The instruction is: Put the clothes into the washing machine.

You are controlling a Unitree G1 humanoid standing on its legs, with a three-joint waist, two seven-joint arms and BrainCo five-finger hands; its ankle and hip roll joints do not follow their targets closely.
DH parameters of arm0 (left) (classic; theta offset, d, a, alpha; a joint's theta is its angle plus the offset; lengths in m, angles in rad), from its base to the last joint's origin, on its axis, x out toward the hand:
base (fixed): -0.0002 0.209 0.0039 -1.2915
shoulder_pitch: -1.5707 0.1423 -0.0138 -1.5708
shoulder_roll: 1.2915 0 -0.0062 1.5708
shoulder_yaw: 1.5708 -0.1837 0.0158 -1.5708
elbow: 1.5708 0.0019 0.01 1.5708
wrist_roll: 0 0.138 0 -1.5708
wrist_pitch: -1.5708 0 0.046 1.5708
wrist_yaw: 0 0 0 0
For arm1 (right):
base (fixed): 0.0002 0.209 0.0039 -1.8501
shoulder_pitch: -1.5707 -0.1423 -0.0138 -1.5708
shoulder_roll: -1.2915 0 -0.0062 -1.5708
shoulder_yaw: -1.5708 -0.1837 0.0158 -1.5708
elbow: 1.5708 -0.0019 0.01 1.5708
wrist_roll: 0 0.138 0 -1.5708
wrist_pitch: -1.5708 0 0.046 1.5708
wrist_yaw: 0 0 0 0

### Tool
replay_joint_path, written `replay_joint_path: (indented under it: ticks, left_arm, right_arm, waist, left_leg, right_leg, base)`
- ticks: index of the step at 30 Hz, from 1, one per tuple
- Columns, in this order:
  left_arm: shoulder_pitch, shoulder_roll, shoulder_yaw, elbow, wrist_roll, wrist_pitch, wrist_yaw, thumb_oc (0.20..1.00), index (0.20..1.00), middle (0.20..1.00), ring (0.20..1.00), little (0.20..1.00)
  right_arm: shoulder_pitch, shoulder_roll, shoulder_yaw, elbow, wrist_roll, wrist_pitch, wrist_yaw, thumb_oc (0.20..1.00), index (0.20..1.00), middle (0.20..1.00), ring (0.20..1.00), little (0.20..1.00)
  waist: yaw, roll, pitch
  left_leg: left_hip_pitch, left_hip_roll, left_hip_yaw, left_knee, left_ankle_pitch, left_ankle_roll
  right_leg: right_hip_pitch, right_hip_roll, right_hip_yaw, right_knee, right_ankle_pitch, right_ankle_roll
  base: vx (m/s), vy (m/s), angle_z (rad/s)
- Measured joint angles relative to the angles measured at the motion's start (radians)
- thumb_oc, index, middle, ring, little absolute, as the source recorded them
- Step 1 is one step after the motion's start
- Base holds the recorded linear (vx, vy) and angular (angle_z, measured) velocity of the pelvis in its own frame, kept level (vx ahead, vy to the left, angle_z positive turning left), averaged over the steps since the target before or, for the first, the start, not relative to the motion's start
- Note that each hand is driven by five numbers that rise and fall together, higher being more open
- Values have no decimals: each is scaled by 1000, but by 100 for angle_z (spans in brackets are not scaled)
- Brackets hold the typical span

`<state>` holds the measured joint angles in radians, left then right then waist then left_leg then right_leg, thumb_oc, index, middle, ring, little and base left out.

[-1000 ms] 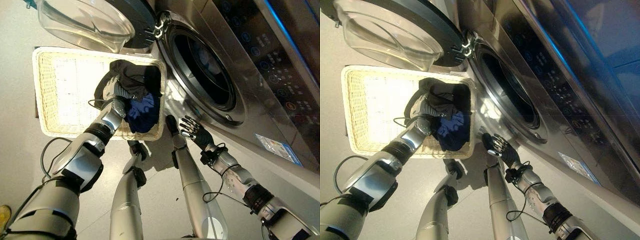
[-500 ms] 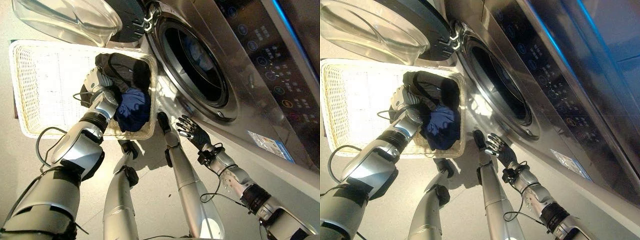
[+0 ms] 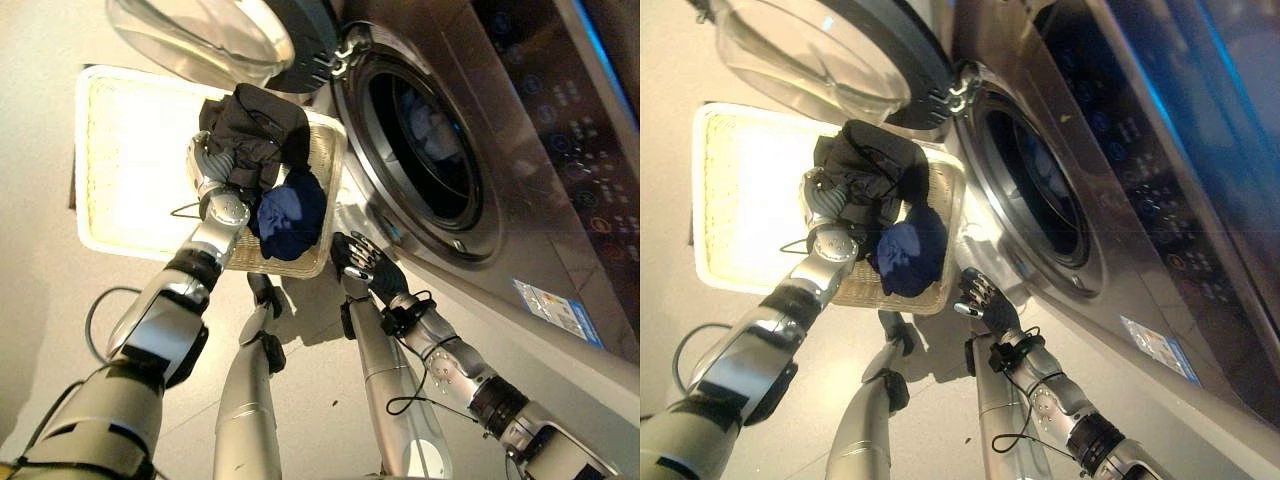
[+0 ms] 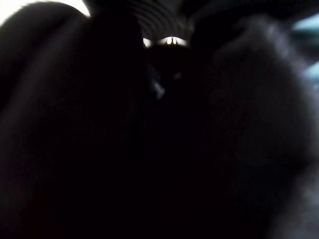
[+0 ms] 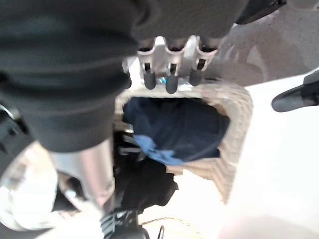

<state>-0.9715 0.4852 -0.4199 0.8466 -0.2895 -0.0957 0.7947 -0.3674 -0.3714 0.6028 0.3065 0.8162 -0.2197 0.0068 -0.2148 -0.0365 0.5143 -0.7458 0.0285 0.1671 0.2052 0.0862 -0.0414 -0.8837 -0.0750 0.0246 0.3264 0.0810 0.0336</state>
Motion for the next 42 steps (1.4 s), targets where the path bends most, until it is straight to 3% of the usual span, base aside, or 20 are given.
replay_joint_path:
  ticks: [3,7,13,21,22,24,29,33,38,42]
  left_arm:
    - [73,16,43,-46,0,-14,21,200,200,200,200,200]
    - [177,36,91,-122,0,-44,26,200,200,200,200,200]
    - [300,44,101,-273,51,-132,-55,200,200,200,200,200]
    - [386,46,88,-450,80,-182,-255,200,200,200,200,200]
    - [398,46,79,-475,80,-207,-332,200,200,200,200,200]
    - [400,44,75,-478,76,-215,-380,200,200,200,200,200]
    - [471,43,14,-624,-101,-236,-688,200,200,200,200,200]
    - [466,44,4,-634,-206,-238,-840,200,200,200,200,200]
    - [465,47,1,-675,-253,-226,-908,200,200,200,200,200]
    - [452,57,-31,-712,-254,-190,-922,200,200,200,200,200]
  right_arm:
    - [27,-1,-18,-6,-24,-13,-2,1000,1000,1000,1000,1000]
    - [30,1,-31,-26,-42,-16,-7,1000,1000,1000,1000,1000]
    - [15,18,-84,-39,-83,-23,-12,1000,1000,1000,1000,1000]
    - [-18,20,-99,-67,-153,-23,-35,1000,1000,1000,1000,1000]
    - [-34,20,-103,-77,-181,-23,-47,1000,1000,1000,1000,1000]
    - [-45,20,-104,-90,-193,-23,-56,1000,1000,1000,1000,1000]
    - [-96,-24,-127,-102,-297,-18,-129,1000,1000,1000,1000,1000]
    - [-130,-31,-123,-97,-374,-17,-184,1000,1000,1000,1000,1000]
    - [-139,-28,-122,-63,-376,-16,-220,1000,1000,1000,1000,1000]
    - [-139,-29,-119,-65,-351,-9,-195,1000,1000,1000,1000,1000]
  waist:
    - [56,2,1]
    - [96,9,5]
    - [170,15,8]
    - [182,18,10]
    - [182,19,10]
    - [182,24,12]
    - [208,65,20]
    - [212,76,23]
    - [211,79,23]
    - [208,81,23]
  left_leg:
    - [9,0,-24,-34,25,-8]
    - [33,-6,-61,-77,61,-9]
    - [58,-17,-111,-92,73,-7]
    - [95,-34,-129,-128,86,-4]
    - [99,-34,-136,-130,88,-5]
    - [99,-34,-140,-135,91,-7]
    - [130,-32,-148,-178,111,-1]
    - [137,-33,-150,-188,122,3]
    - [143,-32,-153,-192,122,2]
    - [144,-31,-153,-192,122,2]
  right_leg:
    - [8,-2,-29,-1,-4,-10]
    - [30,-12,-68,-1,-11,-19]
    - [74,-28,-111,4,-30,-17]
    - [109,-46,-128,1,-37,-6]
    - [115,-47,-135,0,-38,-6]
    - [115,-47,-139,-1,-38,-6]
    - [145,-48,-157,-22,-38,-6]
    - [155,-50,-168,-29,-37,-6]
    - [163,-49,-172,-35,-38,-6]
    - [164,-48,-172,-36,-38,-5]
  base:
    - [-57,-3,17]
    - [-60,1,26]
    - [-46,7,21]
    - [-25,11,10]
    - [-28,20,8]
    - [-33,26,6]
    - [-15,23,6]
    - [-12,5,6]
    - [0,0,0]
    - [0,0,0]
